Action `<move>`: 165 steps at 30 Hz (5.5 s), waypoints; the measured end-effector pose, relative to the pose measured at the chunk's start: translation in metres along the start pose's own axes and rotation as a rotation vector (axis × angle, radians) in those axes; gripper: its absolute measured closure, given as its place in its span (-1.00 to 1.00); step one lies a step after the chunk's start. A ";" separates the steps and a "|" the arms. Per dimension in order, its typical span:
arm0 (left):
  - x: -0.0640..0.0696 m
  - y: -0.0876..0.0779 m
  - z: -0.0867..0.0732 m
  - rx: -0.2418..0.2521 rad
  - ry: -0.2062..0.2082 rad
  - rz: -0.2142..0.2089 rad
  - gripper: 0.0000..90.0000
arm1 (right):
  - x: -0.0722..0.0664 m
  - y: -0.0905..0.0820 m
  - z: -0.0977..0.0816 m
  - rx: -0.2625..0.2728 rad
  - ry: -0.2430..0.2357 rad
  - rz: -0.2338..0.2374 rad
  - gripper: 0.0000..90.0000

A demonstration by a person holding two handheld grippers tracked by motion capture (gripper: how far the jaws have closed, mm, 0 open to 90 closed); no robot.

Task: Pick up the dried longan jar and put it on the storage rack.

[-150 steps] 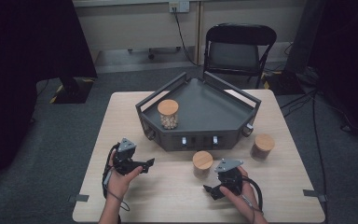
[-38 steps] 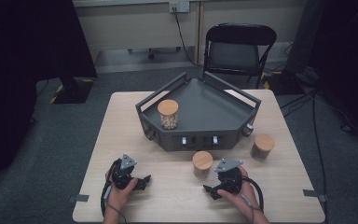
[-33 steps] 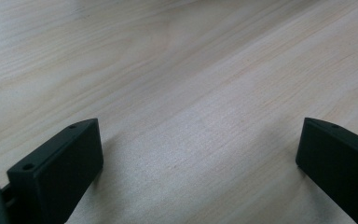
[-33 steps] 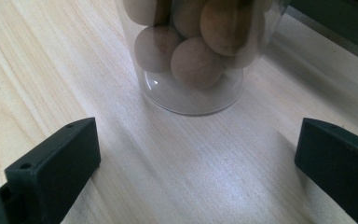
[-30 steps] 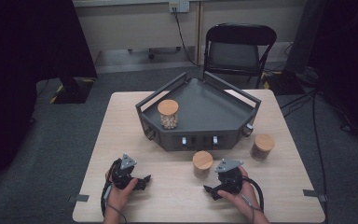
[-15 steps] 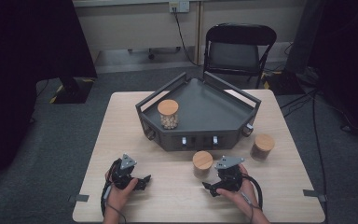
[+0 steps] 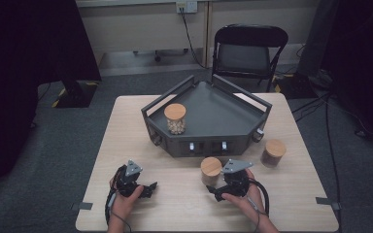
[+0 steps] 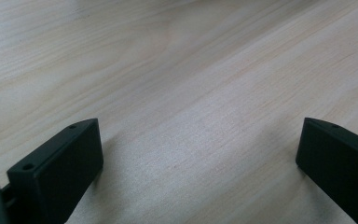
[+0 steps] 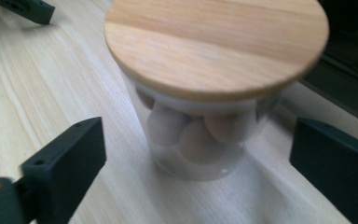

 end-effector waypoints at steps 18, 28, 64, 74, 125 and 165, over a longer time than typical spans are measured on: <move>0.000 0.000 0.000 0.001 0.001 0.000 -1.00 | 0.001 0.017 0.006 0.057 -0.003 -0.007 -0.67; 0.000 0.000 0.000 0.000 0.001 0.000 -1.00 | 0.004 0.022 0.006 0.060 0.000 0.003 -0.49; 0.000 0.000 0.000 0.002 0.001 0.000 -1.00 | 0.009 0.008 0.017 0.060 -0.057 0.011 -0.43; 0.000 0.000 0.000 0.002 0.000 0.000 -1.00 | 0.011 -0.005 0.031 0.048 -0.076 0.035 -0.43; 0.000 0.000 0.000 0.001 0.002 0.001 -1.00 | 0.036 -0.032 0.102 0.038 -0.067 0.160 -0.43; 0.000 0.000 0.000 0.001 0.002 0.001 -1.00 | 0.058 -0.033 0.160 0.044 -0.058 0.133 -0.43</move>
Point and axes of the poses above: each handheld gripper's, and its own axes: y roughly forward along the jaws, z roughly out of its top, x roughly to its right, the point moved 1 cm from there along y, roughly forward along the jaws, and after that the axes turned 1 degree about x, right-handed, at the moved point
